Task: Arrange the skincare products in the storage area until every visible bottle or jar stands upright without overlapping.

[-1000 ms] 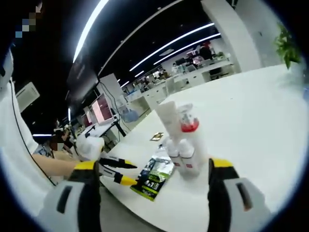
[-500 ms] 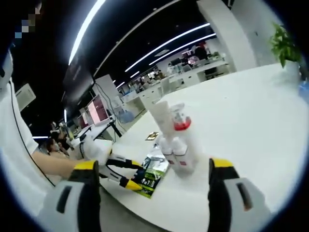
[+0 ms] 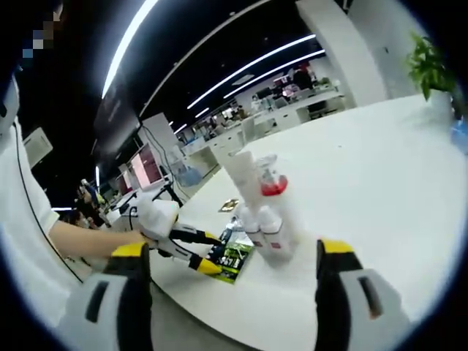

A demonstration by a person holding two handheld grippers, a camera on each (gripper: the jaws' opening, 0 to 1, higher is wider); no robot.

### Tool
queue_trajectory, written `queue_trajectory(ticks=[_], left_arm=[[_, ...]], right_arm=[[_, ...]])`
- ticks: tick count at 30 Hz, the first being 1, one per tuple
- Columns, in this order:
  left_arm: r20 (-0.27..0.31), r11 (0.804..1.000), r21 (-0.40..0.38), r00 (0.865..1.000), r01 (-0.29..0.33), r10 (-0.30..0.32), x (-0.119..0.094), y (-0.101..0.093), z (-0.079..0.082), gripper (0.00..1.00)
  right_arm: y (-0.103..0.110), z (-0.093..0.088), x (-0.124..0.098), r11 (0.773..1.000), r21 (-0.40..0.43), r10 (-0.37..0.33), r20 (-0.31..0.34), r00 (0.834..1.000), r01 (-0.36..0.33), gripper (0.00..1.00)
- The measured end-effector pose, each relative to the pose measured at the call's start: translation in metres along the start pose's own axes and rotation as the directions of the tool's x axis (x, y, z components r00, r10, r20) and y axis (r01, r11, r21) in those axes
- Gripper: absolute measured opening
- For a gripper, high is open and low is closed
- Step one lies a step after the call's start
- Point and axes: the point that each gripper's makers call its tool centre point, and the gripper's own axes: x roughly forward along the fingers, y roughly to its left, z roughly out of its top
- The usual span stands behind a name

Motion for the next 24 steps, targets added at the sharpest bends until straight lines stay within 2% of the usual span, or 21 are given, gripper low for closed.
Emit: queue_trajectory(ticks=[16,24], left_arm=[[-0.014,1.0,-0.009,1.0,0.003,-0.003,0.001,0.002,0.003,0.53],[0.016,0.999,-0.038,1.0,-0.012,0.013,-0.009,0.003,0.007,0.56]], right_arm=[[0.002,-0.002,-0.002,1.0,-0.005,0.003,-0.008,1.0,-0.003,0.95],[0.005,-0.004,-0.004,1.0,-0.017,0.003,-0.015,1.0,-0.003,0.95]])
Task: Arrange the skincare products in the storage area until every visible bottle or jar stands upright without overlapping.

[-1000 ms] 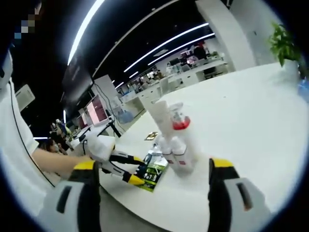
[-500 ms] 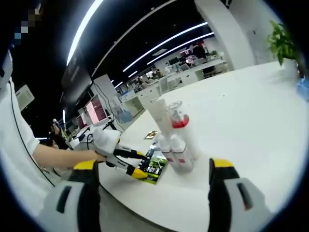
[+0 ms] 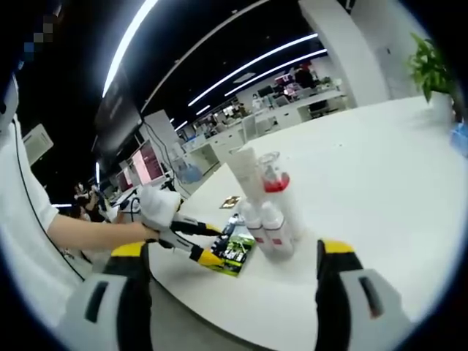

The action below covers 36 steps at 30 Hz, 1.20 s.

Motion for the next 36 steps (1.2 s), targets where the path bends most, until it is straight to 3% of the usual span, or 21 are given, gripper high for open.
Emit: queue_trajectory(ticks=[13,18,26,32,36], left_arm=[[0.072,0.997,-0.068,0.997,-0.029,0.034,-0.035,0.001,0.0,0.66],[0.087,0.995,-0.088,0.995,-0.05,0.057,-0.053,0.005,-0.004,0.7],[0.112,0.989,-0.133,0.99,-0.066,0.081,-0.076,0.005,-0.01,0.75],[0.163,0.982,-0.173,0.981,-0.072,0.101,-0.094,0.002,-0.008,0.76],[0.186,0.978,-0.197,0.976,-0.071,0.109,-0.105,0.0,-0.007,0.82]], right_arm=[[0.007,-0.001,-0.003,0.999,-0.041,0.008,-0.001,1.0,-0.008,0.95],[0.012,0.005,-0.004,1.0,-0.026,0.019,0.03,0.999,-0.018,0.96],[0.014,0.005,-0.006,0.999,-0.048,0.02,0.024,1.0,-0.018,0.97],[0.012,0.003,-0.009,0.997,-0.075,0.013,0.007,1.0,-0.013,0.97],[0.011,0.006,-0.012,0.996,-0.086,0.011,0.011,1.0,-0.01,0.97]])
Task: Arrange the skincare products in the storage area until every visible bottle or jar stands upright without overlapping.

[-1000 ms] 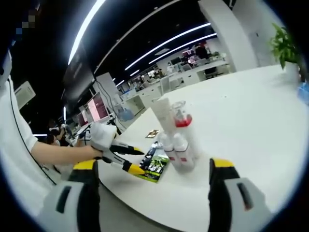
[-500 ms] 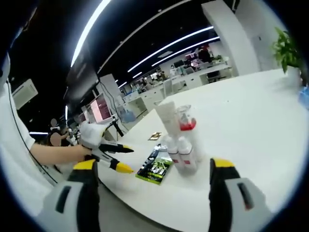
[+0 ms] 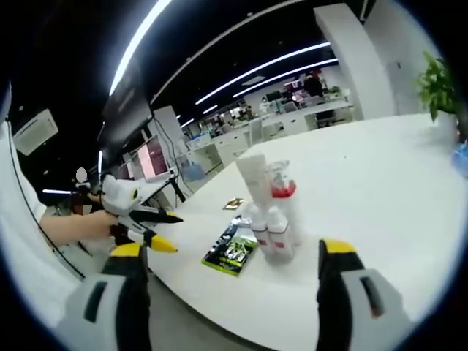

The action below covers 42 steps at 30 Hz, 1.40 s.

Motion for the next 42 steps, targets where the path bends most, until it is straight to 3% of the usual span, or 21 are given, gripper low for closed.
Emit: queue_trajectory(ticks=[3,16,28,38,42], left_arm=[[0.05,1.0,-0.019,0.999,-0.012,0.013,-0.011,0.0,0.006,0.83],[0.12,0.994,-0.112,0.992,-0.016,0.029,-0.047,-0.008,0.01,0.96],[0.111,0.989,-0.14,0.992,-0.043,0.058,-0.058,-0.008,-0.005,0.97],[0.103,0.991,-0.129,0.993,-0.039,0.053,-0.053,-0.008,0.003,0.97],[0.095,0.983,-0.175,0.993,-0.054,0.072,-0.048,-0.004,0.004,0.95]], right_arm=[[-0.001,0.001,-0.003,1.0,-0.012,-0.001,0.001,1.0,0.001,0.97],[-0.002,-0.006,-0.013,1.0,-0.013,-0.001,-0.014,1.0,0.001,0.98],[-0.001,-0.006,-0.014,1.0,-0.031,0.004,-0.016,1.0,-0.004,0.98],[-0.002,-0.009,-0.012,1.0,-0.026,0.003,-0.025,1.0,-0.004,0.98],[-0.003,-0.009,-0.012,1.0,-0.025,-0.001,-0.027,1.0,0.001,0.98]])
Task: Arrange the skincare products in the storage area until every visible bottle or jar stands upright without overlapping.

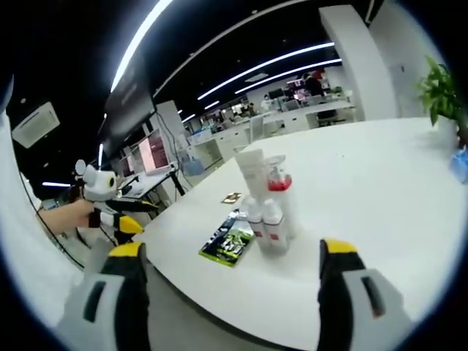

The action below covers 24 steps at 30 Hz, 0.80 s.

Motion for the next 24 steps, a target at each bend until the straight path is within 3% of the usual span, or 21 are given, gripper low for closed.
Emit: queue_trajectory(ticks=[6,12,24], left_arm=[[-0.043,0.999,-0.025,0.998,-0.04,0.039,0.016,0.001,-0.007,0.93],[-0.072,0.997,-0.063,0.997,-0.045,0.04,0.033,0.001,-0.007,0.91],[-0.11,0.99,-0.114,0.991,-0.083,0.071,0.076,0.008,0.0,0.87]], right_arm=[[-0.003,-0.002,0.003,1.0,0.009,-0.005,-0.003,1.0,0.005,0.98],[-0.008,-0.003,0.004,1.0,0.013,-0.013,-0.013,1.0,0.013,0.98],[-0.019,-0.007,0.007,0.999,0.032,-0.03,-0.026,0.999,0.031,0.97]])
